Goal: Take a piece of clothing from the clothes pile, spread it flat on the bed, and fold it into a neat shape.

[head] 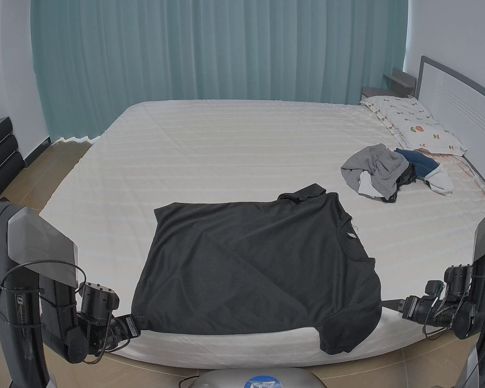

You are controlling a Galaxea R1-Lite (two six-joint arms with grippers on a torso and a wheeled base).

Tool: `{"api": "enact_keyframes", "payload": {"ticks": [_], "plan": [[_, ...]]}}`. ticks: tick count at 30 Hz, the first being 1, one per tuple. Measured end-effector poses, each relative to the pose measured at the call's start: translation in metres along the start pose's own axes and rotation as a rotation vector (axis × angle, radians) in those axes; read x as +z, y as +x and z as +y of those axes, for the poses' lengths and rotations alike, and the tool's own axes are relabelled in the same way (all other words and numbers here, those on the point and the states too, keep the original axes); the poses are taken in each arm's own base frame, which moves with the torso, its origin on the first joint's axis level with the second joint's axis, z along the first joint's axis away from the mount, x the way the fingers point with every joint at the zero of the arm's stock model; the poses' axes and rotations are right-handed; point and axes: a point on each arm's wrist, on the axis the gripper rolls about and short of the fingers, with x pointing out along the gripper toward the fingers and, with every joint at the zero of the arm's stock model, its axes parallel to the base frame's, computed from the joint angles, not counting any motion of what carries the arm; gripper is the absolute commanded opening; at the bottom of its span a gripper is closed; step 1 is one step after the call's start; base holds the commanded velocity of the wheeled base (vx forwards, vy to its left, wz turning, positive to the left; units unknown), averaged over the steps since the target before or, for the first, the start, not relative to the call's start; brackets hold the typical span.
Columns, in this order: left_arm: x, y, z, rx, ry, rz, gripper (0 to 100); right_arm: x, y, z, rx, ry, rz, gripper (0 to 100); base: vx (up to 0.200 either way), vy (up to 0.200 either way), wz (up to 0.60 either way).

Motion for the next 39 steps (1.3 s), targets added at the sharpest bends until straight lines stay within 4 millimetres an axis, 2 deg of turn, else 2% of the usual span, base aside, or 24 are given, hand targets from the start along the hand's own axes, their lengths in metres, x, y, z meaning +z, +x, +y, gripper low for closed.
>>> {"api": "enact_keyframes", "payload": {"ticks": [5, 10, 13, 26, 32, 39], "plan": [[0.015, -0.009, -0.007, -0.056, -0.046, -0.071, 100, 0.006, 0.003, 0.016, 0.061, 0.109, -0.024, 100, 0.000, 0.000, 0.00], [0.029, -0.011, -0.013, -0.100, -0.142, -0.123, 100, 0.013, 0.009, 0.030, 0.120, 0.236, -0.038, 100, 0.200, 0.000, 0.00], [0.036, -0.010, -0.016, -0.123, -0.182, -0.147, 100, 0.016, 0.012, 0.037, 0.150, 0.253, -0.045, 100, 0.067, 0.000, 0.00], [0.038, -0.009, -0.019, -0.221, -0.187, -0.110, 100, 0.016, 0.015, 0.042, 0.168, 0.243, -0.040, 100, 0.000, 0.000, 0.00], [0.040, -0.009, -0.018, -0.221, -0.196, -0.115, 100, 0.014, 0.016, 0.044, 0.168, 0.237, -0.031, 100, 0.000, 0.200, 0.00], [0.041, -0.008, -0.019, -0.221, -0.197, -0.121, 100, 0.012, 0.017, 0.045, 0.167, 0.237, -0.024, 100, 0.000, 0.000, 0.00]]}}
